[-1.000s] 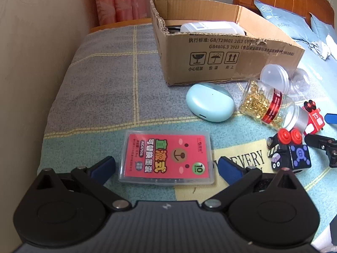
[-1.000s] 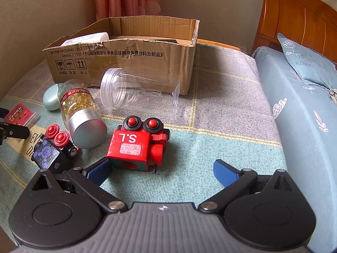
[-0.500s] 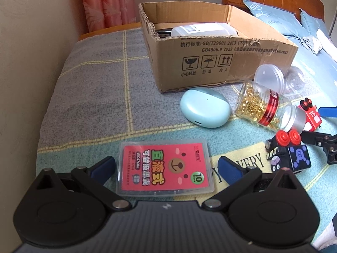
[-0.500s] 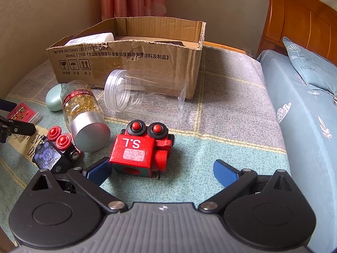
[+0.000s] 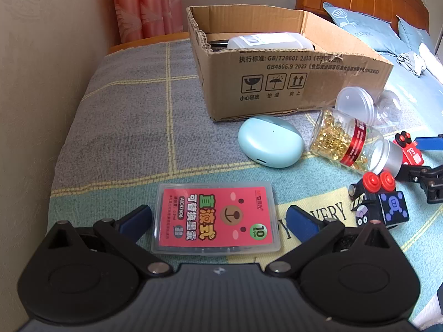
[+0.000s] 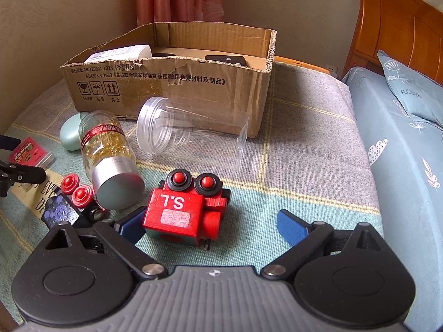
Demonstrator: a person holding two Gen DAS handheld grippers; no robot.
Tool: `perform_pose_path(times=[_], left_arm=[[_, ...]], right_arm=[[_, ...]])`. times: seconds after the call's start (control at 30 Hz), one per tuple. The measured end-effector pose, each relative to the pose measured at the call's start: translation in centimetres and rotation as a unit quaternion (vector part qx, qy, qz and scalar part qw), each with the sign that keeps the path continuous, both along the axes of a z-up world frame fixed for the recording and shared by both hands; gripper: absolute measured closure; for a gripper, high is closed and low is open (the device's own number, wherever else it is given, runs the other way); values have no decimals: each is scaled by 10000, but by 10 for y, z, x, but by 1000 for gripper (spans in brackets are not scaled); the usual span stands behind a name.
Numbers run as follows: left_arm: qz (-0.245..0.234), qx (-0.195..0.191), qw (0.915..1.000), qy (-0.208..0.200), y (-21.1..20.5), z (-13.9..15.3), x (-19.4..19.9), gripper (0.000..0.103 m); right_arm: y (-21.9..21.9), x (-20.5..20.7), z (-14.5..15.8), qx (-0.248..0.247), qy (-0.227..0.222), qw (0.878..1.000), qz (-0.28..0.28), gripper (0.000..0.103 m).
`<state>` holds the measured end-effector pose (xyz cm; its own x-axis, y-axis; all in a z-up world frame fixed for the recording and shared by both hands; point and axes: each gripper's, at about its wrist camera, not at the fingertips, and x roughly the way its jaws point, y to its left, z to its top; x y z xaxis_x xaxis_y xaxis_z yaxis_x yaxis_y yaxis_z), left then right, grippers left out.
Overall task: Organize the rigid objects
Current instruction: 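Close the right tool on the red S.L toy robot while the left tool holds the card pack, then carry the card pack and red robot into the box and open both tools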
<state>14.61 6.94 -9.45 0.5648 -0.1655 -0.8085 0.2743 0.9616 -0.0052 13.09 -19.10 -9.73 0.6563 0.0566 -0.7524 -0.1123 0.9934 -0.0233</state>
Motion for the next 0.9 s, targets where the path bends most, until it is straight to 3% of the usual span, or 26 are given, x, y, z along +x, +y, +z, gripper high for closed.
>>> perform_pose_path(times=[0.1, 0.3, 0.47, 0.9], left_arm=[[3, -8, 10000, 5, 0, 1, -1, 2], [-65, -12, 10000, 9, -3, 2, 2, 5], [-89, -5, 10000, 42, -4, 4, 3, 12], [-196, -43, 9998, 13, -10, 19, -6, 13]], right_arm=[[2, 1, 3, 56, -1, 10000, -44, 18], [12, 0, 4, -29, -1, 10000, 48, 24], [12, 1, 8, -12, 36, 10000, 62, 45], [9, -7, 21, -206, 96, 9991, 352, 47]])
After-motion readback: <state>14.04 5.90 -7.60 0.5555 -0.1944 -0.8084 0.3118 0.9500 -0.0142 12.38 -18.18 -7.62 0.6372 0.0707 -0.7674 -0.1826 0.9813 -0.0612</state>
